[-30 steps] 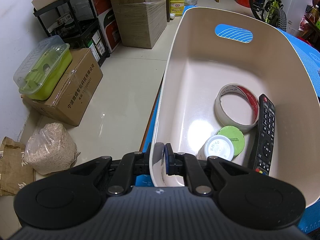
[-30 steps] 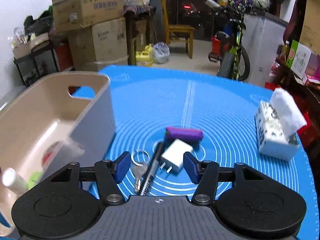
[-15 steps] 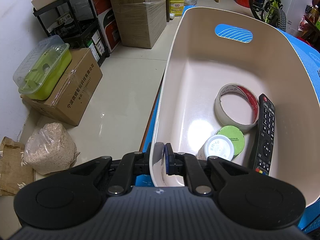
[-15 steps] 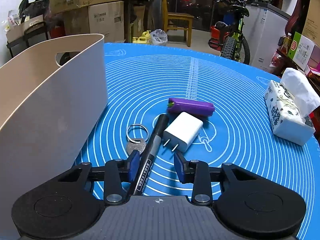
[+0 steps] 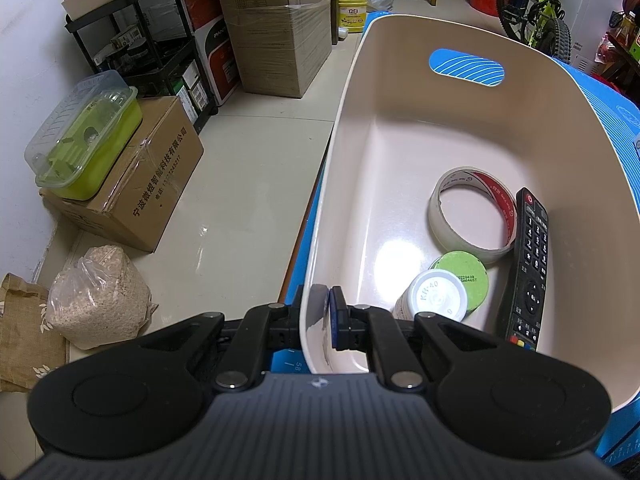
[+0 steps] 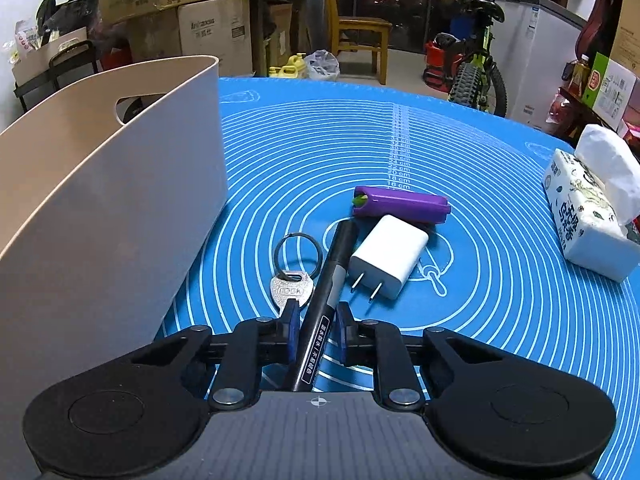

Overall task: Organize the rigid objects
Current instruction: 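Move the right tool to the black marker and grasp it, then carry the black marker over the basket and open the right gripper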

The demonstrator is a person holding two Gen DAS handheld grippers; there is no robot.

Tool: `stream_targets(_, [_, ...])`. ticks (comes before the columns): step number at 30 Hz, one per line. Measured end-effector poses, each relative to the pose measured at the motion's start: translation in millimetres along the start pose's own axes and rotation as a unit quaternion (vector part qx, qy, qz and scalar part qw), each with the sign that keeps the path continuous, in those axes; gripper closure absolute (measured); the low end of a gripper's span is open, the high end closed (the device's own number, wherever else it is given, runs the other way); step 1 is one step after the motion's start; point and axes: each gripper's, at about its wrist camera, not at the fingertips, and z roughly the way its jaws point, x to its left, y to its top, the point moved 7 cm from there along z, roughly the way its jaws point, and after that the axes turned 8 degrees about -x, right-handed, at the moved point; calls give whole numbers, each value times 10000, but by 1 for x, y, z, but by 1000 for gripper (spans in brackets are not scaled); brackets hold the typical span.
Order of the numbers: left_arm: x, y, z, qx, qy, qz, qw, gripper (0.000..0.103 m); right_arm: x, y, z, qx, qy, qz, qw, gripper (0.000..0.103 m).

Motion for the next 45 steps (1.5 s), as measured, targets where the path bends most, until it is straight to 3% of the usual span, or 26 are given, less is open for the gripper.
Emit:
stream_targets(5, [0,0,0,0,1,0,10000,91,-6,1,-4,-17,-113,78,9999,79])
stream_targets(15, [0,0,0,0,0,-1,10000,91,-8,19,-36,-549,-113,82,9984,79])
stream_targets(22, [0,0,0,0,3,9,10000,91,-9,44,-66,-976,-18,418,9943,79])
stream_targets(33, [2,-2,1,6,17,25,10000,91,31,87,-119,-1749,711,413,9811,79])
stream_targets(38, [2,-2,0,5,25,36,10000,91,69,88,-126,-1602,1126,144,9805,79])
stream_targets(45, [2,-2,0,4,26,35,10000,91,117,66,-116,-1018,1590,-528,9806,79])
